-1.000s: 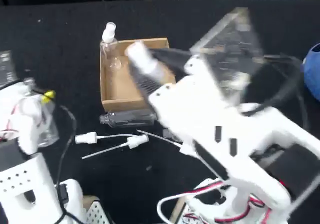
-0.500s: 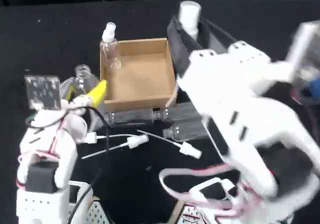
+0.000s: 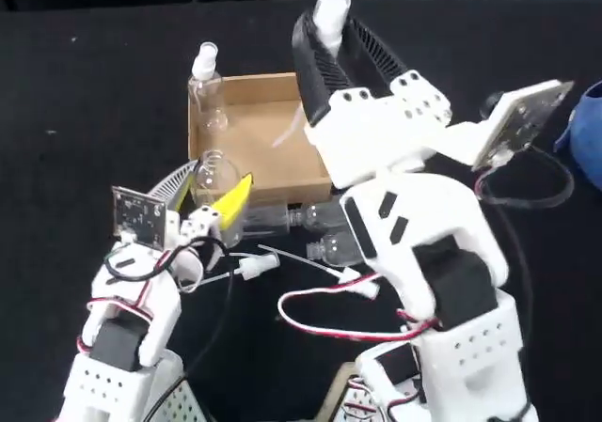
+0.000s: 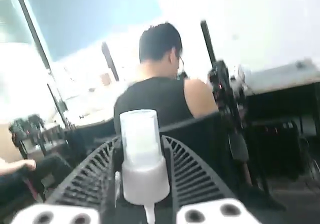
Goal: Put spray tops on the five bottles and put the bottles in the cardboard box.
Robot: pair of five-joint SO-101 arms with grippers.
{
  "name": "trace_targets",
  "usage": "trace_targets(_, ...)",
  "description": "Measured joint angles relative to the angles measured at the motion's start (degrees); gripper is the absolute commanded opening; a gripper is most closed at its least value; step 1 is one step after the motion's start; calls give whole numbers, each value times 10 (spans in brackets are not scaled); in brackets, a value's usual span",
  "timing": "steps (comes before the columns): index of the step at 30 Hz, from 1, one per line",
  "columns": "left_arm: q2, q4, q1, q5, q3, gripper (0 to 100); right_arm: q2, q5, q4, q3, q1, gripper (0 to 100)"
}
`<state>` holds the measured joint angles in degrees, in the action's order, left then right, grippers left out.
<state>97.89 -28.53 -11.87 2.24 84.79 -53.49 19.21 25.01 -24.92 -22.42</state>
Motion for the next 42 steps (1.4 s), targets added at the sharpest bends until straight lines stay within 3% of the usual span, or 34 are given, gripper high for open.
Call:
trace_targets(9,59,9,1,0,66,30,0,-20,-17,-22,-88,11)
trace_targets(15,59,97,1,0,108,30,1,-73,-58,-34,-131,11)
trace_targets(21,60,173,-2,0,112,30,61,-78,-96,-36,-136,11)
trace_targets(42,60,180,-4,0,112,30,92,-80,-136,-42,-135,11)
